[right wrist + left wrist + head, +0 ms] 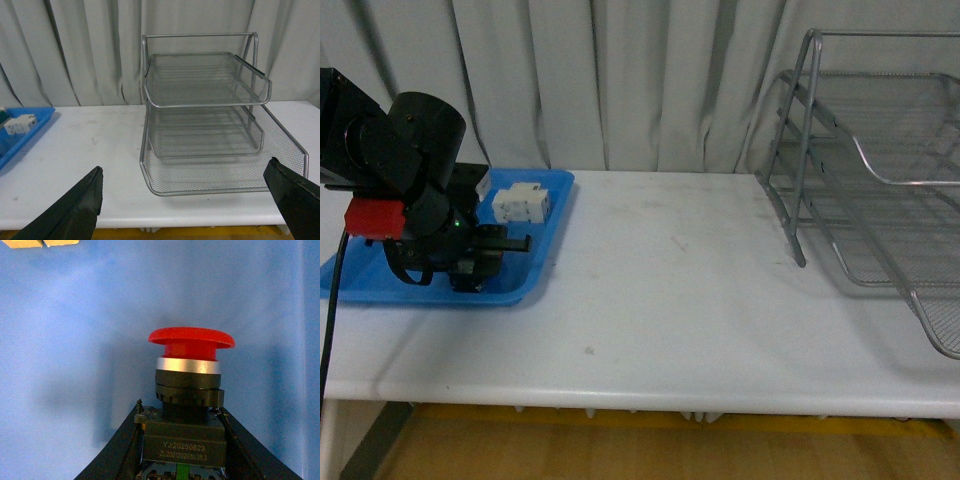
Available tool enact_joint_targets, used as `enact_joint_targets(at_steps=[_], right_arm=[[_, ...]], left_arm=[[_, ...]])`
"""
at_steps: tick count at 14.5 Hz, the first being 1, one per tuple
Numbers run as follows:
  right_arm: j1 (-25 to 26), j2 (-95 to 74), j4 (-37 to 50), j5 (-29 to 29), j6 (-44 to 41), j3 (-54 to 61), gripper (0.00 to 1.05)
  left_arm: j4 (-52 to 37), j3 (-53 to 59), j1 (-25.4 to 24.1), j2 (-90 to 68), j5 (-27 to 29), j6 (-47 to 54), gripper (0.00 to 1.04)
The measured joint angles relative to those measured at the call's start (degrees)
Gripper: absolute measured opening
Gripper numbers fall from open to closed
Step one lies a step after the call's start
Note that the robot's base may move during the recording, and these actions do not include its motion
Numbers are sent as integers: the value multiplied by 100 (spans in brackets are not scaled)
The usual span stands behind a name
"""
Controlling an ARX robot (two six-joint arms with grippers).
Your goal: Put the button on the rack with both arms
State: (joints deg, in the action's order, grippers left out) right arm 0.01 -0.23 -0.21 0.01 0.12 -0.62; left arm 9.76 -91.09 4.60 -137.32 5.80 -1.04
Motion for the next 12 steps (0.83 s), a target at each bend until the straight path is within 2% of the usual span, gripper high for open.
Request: enact_joint_targets(at_steps=[3, 6, 10, 12], right_arm=[[0, 0, 0, 0, 0, 0, 98], [0, 0, -2, 0, 0, 0, 98], [0, 0, 0, 0, 0, 0, 98], [0, 0, 0, 0, 0, 0, 98]], left_arm=[[-264, 273, 63, 269, -205, -83, 37], [-739, 1086, 275, 1609, -417, -146, 37], [-780, 2774, 678, 3834, -887, 330, 37], [-704, 3560, 728, 4922, -887, 772, 37]])
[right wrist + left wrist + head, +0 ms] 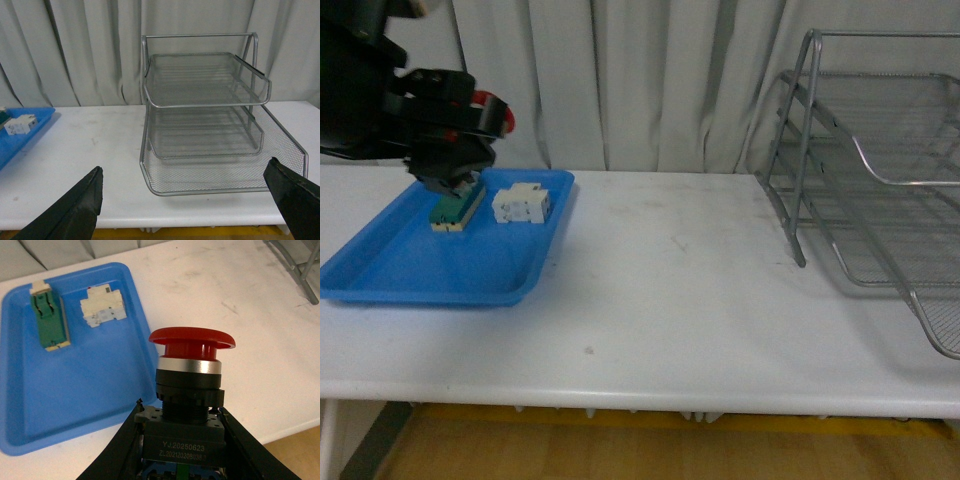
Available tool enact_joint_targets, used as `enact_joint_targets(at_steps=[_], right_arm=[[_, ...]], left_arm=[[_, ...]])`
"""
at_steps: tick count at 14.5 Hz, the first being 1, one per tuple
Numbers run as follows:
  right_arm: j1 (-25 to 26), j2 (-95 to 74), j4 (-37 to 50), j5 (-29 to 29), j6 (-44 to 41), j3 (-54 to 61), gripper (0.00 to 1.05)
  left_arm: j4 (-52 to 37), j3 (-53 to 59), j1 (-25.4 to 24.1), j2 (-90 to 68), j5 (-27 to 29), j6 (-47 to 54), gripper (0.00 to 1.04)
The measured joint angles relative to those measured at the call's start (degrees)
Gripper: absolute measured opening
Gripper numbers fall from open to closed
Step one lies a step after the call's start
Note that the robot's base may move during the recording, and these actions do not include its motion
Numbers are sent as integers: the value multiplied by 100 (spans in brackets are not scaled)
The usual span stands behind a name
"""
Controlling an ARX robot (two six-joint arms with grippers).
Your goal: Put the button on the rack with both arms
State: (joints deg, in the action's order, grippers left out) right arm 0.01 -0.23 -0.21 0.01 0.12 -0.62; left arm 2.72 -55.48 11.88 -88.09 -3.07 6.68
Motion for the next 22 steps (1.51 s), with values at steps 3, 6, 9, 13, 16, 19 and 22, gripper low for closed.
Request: enact_joint_targets(at_steps=[3, 6, 9, 13, 16, 19, 22], right_arm=[[0, 0, 0, 0, 2, 0, 98], [0, 0, 0, 0, 0, 0, 98], [0, 0, 0, 0, 0, 0, 98], [0, 0, 0, 0, 0, 0, 98], [0, 0, -7, 0, 0, 0, 98], [0, 0, -2, -2, 0, 0, 98], [0, 0, 2, 0, 0, 0, 98]], left_arm=[[66, 876, -326, 887, -103, 302, 37], [-155, 1493, -684, 883, -321, 286, 37], [-400, 1659, -765, 852, -417, 269, 37], [-494, 1709, -702, 809, -420, 221, 37], [-511, 1720, -671, 798, -380, 216, 37], [-520, 1729, -684, 782, -306, 214, 37], [-516, 1731, -643, 782, -315, 216, 37]])
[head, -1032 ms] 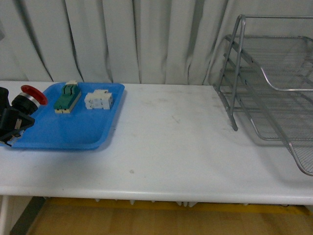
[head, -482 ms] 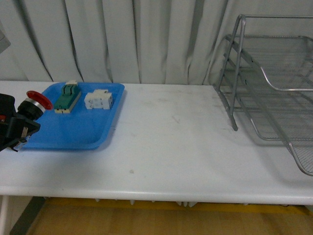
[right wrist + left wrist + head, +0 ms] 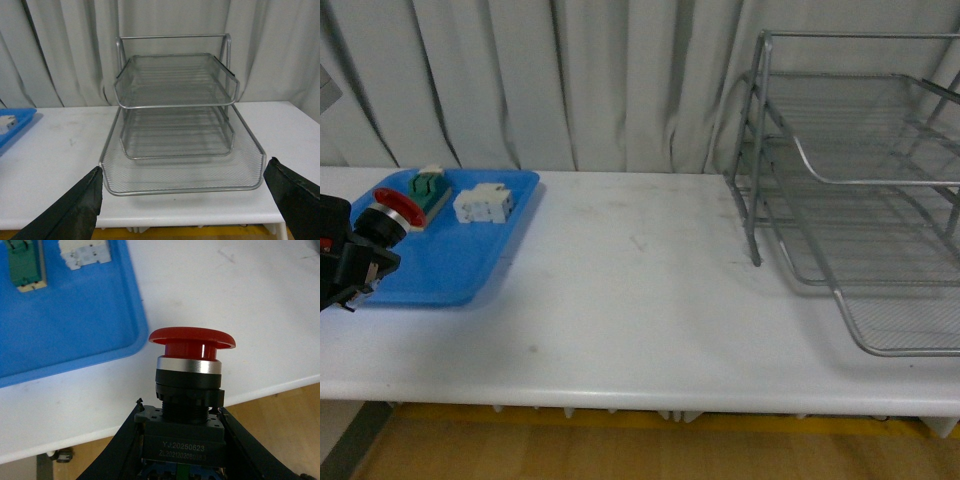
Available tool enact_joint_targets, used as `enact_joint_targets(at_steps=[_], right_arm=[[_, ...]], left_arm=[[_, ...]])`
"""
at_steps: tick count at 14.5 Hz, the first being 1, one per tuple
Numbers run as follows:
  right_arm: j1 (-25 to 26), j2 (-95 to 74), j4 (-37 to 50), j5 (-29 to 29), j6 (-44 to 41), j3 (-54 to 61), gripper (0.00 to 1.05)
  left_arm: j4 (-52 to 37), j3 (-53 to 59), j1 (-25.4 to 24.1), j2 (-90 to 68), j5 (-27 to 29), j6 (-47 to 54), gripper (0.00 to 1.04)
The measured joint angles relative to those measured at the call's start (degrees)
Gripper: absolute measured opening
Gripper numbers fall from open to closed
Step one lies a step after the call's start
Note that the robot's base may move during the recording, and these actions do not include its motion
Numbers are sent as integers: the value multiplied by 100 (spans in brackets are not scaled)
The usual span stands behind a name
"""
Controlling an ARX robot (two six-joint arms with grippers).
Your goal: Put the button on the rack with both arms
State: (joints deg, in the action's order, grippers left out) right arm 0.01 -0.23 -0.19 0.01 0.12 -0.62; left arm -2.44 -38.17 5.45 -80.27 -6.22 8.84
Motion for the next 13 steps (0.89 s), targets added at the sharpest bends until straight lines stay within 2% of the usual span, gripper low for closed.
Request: enact_joint_targets(at_steps=[9, 11, 13], right_arm=[[0, 0, 9, 4, 2, 0, 98], [0, 2, 15, 20, 0, 0, 98], [0, 2, -4, 20, 0, 0, 98]], left_arm=[[66, 59, 13, 31, 4, 0, 37], [188, -31, 385, 116, -50, -11, 37], [295, -472, 758, 31, 219, -103, 37]])
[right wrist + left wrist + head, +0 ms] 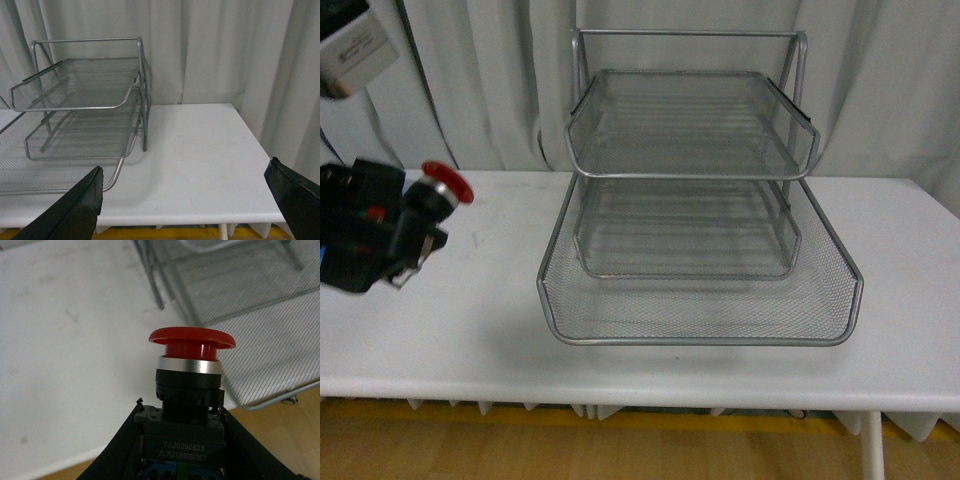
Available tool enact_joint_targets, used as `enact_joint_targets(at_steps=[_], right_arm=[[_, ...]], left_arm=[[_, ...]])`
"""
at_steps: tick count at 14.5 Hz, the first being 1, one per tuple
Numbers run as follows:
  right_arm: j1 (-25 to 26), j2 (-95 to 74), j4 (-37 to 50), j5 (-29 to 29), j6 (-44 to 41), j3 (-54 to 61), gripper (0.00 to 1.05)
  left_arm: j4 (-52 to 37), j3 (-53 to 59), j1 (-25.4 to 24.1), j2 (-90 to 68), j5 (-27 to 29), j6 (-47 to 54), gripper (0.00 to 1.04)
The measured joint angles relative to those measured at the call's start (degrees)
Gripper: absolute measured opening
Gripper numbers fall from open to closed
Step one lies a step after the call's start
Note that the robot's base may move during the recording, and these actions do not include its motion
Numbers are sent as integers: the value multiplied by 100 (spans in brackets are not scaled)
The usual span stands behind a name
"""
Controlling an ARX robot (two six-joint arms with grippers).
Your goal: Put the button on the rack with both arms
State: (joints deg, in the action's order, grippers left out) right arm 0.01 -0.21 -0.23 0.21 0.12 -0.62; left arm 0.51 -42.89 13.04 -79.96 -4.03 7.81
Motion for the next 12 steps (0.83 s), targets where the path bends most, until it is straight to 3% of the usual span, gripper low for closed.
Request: enact_joint_targets(at_steps=[4, 6, 9, 12], right_arm=[[0, 0, 2, -4, 0, 0, 98], [0, 0, 2, -4, 0, 0, 98], [0, 0, 2, -4, 0, 0, 98], [0, 0, 2, -4, 0, 0, 98]], left_arm=[[168, -1425, 1484, -1139, 195, -144, 37], [286, -2024, 1950, -1803, 199, -188, 37], [625, -2896, 2343, -2647, 509, 13, 37], [1246, -3803, 2358, -3471, 682, 463, 37]])
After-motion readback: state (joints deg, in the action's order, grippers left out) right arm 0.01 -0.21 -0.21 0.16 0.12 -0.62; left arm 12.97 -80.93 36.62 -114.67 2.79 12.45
